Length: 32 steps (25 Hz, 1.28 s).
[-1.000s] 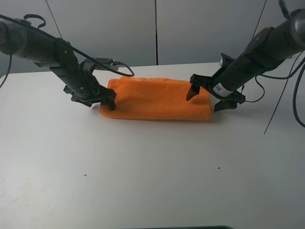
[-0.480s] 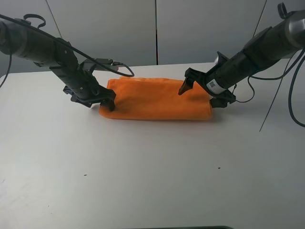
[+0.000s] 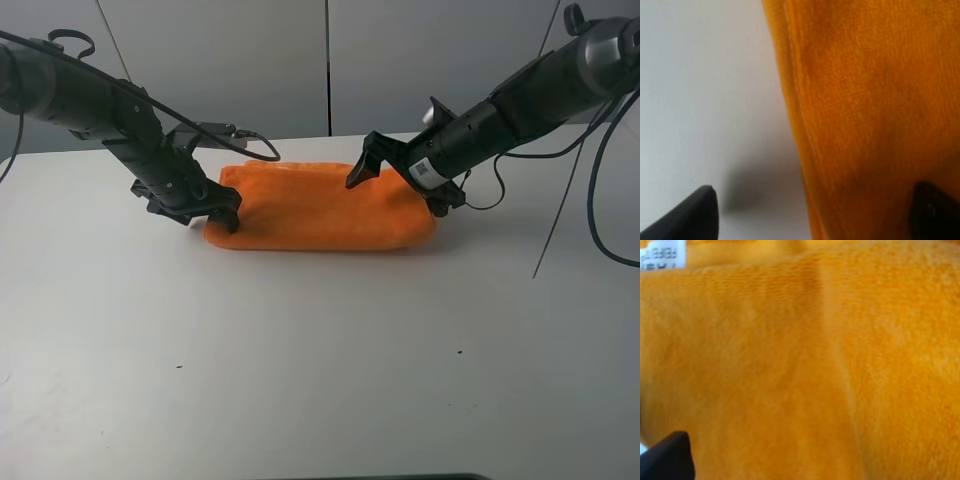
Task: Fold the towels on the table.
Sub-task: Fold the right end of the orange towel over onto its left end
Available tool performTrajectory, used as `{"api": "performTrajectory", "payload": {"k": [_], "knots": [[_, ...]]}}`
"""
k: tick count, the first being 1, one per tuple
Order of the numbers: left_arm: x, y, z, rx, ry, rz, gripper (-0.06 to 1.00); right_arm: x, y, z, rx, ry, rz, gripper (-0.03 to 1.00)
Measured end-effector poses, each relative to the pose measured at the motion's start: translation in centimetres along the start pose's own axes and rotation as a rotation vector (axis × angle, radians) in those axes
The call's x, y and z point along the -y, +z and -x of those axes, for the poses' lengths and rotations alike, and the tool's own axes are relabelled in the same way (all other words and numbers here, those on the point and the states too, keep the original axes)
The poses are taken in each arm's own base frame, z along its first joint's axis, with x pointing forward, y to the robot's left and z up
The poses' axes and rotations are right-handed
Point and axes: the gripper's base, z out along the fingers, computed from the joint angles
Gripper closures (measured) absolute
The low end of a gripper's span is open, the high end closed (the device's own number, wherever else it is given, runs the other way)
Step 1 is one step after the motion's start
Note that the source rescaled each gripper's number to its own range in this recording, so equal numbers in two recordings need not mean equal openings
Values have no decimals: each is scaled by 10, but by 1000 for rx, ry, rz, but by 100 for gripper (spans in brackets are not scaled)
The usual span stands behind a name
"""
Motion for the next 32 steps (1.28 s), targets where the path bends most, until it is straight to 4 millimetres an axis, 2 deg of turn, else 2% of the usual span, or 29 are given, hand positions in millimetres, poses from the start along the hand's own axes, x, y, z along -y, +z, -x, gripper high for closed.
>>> {"api": "performTrajectory", "payload": {"k": [3, 5, 6, 8, 10, 11, 16, 21, 32], "knots": [[0, 0, -1, -6, 0, -1, -5, -2, -1, 3, 10, -8, 7, -3], [0, 0, -1, -6, 0, -1, -5, -2, 0, 3, 9, -8, 6, 5], [0, 0, -1, -8, 0, -1, -5, -2, 0, 3, 8, -10, 5, 15], [0, 0, -1, -8, 0, -1, -5, -1, 0, 3, 4, -22, -1, 46], [0, 0, -1, -8, 0, -1, -5, -1, 0, 2, 0, -36, -8, 87], [0, 0, -1, -8, 0, -1, -5, -1, 0, 2, 0, -36, -8, 93], [0, 0, -3, -38, 0, -5, -5, -4, -2, 3, -17, -66, 1, 93], [1, 0, -8, -93, 0, -12, -5, -18, -17, 2, -31, -93, 47, 93], [-1, 0, -7, -81, 28, 5, -5, -36, -22, 5, -18, -19, 199, 93]]}}
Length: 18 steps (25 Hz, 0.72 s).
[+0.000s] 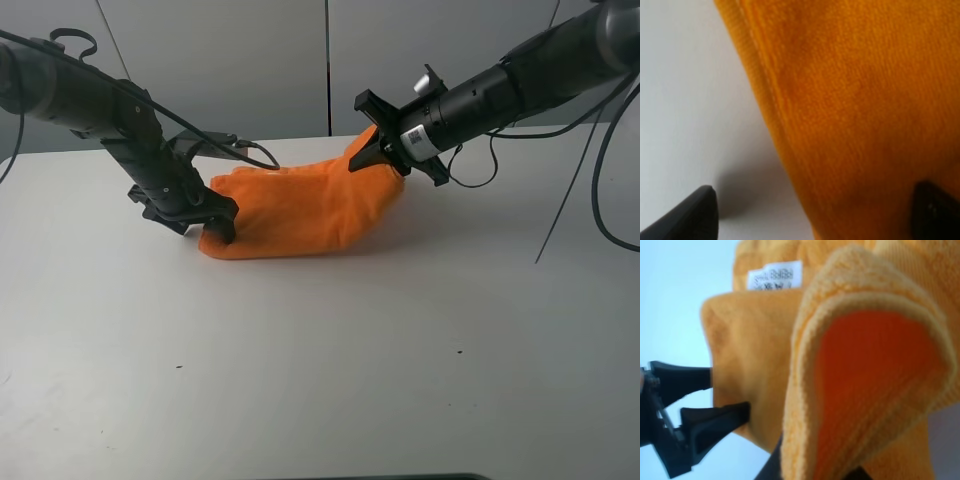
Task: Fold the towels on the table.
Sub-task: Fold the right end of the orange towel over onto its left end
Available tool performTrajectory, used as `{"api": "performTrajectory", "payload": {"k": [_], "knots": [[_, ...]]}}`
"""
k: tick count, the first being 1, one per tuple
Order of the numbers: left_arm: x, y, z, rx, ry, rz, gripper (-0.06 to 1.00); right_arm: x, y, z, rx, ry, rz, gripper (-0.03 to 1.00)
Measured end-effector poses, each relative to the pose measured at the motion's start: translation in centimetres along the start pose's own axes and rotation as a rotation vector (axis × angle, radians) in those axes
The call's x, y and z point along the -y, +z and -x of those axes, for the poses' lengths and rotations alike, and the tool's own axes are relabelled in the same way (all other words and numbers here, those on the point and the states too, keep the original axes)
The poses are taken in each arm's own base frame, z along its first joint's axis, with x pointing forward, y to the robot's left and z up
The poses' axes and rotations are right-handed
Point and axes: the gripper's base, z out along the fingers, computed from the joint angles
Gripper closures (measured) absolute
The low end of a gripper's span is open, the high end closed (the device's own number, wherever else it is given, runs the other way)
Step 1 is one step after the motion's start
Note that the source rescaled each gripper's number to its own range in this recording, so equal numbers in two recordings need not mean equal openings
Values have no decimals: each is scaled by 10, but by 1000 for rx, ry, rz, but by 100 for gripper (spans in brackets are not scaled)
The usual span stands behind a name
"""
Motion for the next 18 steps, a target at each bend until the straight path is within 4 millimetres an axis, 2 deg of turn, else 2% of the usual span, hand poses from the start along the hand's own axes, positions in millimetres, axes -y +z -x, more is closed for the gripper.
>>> {"api": "performTrajectory", "payload": {"k": [4, 9, 12, 18], "knots": [[-1, 0, 2, 16, 7, 6, -5, -20, 12, 5, -3, -46, 52, 93], [-1, 0, 2, 19, 8, 8, -5, -34, 50, 3, -56, -92, 81, 93], [-1, 0, 2, 19, 8, 8, -5, -31, 69, 0, -88, -95, 92, 93], [-1, 0, 2, 20, 12, 9, -5, -21, 84, -3, -116, -84, 137, 93]]}}
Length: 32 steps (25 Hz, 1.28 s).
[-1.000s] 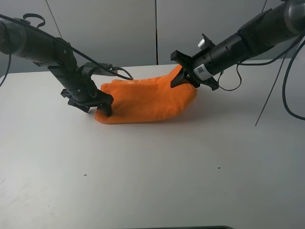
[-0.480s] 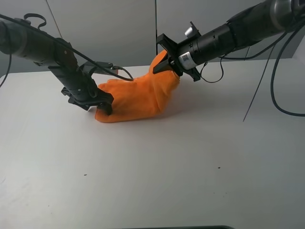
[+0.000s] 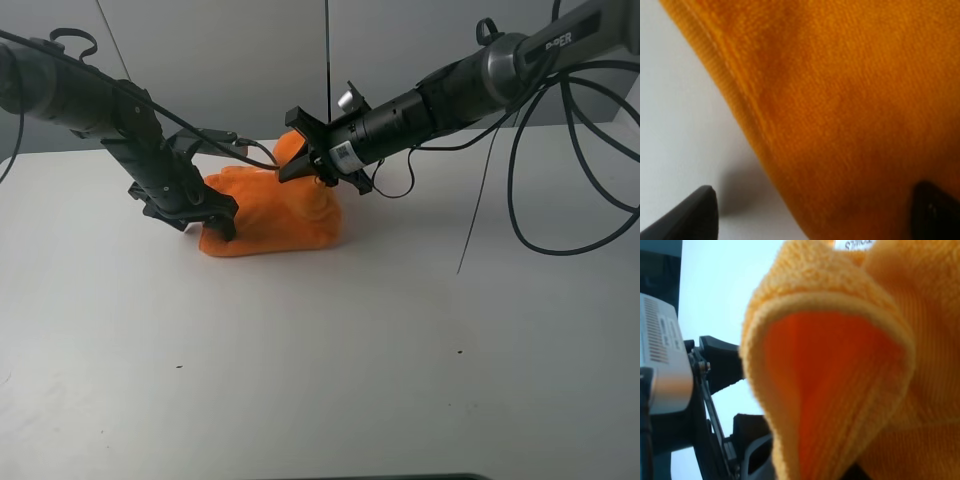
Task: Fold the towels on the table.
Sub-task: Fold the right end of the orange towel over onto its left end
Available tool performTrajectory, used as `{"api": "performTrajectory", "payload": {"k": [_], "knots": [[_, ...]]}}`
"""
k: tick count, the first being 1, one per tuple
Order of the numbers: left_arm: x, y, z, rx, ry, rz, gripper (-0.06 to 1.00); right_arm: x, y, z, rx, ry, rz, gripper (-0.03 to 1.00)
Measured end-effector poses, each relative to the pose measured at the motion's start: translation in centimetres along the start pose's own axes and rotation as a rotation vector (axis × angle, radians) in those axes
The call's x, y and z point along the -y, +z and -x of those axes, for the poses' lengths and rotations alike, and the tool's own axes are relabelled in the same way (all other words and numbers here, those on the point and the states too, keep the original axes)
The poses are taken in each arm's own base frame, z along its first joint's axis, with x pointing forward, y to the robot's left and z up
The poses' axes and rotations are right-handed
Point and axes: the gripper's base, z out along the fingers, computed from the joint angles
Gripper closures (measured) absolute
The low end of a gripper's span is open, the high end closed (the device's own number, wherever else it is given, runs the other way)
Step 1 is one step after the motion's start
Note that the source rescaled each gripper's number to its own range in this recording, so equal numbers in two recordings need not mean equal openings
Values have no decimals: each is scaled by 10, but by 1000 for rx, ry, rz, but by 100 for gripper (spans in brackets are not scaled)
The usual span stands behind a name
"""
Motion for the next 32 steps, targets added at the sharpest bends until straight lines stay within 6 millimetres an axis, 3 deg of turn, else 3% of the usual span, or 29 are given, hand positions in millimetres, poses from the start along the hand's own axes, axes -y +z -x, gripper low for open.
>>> {"api": "performTrajectory", "payload": {"k": [19, 22, 28, 32], "knots": [[0, -3, 3, 26, 13, 8, -5, 42, 34, -12, -39, 135, 48, 93], [0, -16, 7, 66, 29, 17, -5, 42, 34, -11, -28, 154, 51, 93], [-1, -63, 19, 192, 81, 65, -6, 43, 35, -10, -14, 169, 50, 93], [-11, -88, 22, 244, 62, 105, -6, 43, 35, -9, -12, 170, 50, 93]]}}
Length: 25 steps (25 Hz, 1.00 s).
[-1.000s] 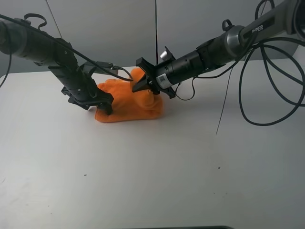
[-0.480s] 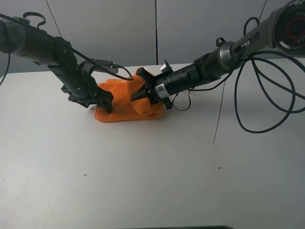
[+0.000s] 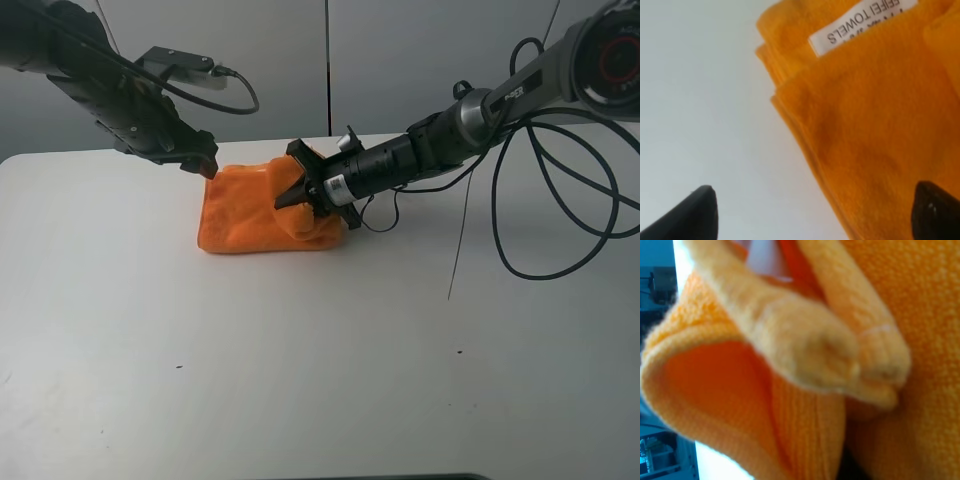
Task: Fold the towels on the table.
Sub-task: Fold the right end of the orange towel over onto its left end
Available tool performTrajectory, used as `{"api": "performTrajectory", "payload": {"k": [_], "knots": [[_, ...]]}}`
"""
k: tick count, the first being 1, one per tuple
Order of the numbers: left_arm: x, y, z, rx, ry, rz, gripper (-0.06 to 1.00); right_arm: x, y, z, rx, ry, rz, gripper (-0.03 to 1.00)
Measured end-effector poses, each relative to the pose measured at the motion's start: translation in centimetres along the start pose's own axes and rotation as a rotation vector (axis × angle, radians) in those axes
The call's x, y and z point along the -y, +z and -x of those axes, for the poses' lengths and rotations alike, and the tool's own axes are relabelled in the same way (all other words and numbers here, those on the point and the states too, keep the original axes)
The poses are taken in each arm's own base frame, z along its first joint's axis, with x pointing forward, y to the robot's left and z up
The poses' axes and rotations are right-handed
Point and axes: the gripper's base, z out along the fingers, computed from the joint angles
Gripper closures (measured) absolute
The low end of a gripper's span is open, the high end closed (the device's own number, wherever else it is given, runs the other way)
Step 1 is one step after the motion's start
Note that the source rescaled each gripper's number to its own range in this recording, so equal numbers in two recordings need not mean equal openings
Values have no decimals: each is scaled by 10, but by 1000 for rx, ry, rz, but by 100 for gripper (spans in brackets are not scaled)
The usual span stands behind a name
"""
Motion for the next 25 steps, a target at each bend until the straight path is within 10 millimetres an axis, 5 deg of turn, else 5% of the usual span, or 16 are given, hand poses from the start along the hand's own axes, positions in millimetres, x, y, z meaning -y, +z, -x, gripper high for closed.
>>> {"api": "performTrajectory", "payload": {"k": [5, 13, 21, 23, 25], "knots": [[-40, -21, -3, -4, -116, 54, -6, 0, 0, 0, 0, 0, 0, 93], [-90, -24, -28, -102, -302, 85, -6, 0, 0, 0, 1, 1, 1, 93], [-93, -12, -64, -203, -440, -15, -6, -3, 0, -3, -33, -67, 35, 93], [-91, -15, -63, -194, -464, -33, -6, -5, 0, -5, -55, -86, 59, 83], [-90, -23, -60, -170, -465, -45, -6, -10, -2, -7, -72, -117, 86, 58]]}}
